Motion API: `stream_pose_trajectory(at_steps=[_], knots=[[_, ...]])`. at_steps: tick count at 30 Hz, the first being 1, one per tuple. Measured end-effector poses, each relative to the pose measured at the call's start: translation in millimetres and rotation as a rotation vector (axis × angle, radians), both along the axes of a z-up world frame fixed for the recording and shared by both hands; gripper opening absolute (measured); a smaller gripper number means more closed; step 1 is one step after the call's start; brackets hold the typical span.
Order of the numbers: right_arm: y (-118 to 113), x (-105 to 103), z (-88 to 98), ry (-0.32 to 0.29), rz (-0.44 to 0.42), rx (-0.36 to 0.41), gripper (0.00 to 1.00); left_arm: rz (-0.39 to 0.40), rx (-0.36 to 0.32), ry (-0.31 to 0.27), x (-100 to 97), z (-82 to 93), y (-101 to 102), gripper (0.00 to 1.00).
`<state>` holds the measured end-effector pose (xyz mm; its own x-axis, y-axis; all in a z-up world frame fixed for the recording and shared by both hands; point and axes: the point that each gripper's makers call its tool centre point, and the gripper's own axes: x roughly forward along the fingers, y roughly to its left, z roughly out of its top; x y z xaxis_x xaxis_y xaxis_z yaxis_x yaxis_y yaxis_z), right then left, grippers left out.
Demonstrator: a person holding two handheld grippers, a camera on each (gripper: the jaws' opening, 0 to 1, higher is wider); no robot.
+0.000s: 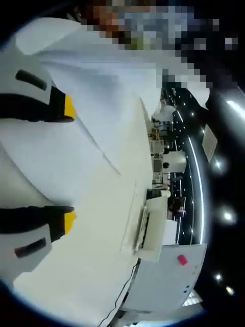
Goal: Organize the stack of printing papers by aligning and flattening the scattered papers on the table
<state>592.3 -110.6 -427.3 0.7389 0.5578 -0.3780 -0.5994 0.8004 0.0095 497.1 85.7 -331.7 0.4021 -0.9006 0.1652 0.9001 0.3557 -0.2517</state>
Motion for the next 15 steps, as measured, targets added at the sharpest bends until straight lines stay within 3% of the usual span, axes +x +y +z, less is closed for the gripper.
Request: stream_pose_trajectory(at_steps=[8, 15], knots=[[-7.1, 1.8, 0.6, -0.026, -0.038, -0.002, 0.7, 0.001, 0.003, -0.002, -0.4, -0.2, 0.1, 0.06], [-4.5, -0.6, 0.4, -0.024, -0.02, 0.01, 0.64, 0.001, 0.005, -0.001, -0.4, -0.6, 0.3, 0.06]])
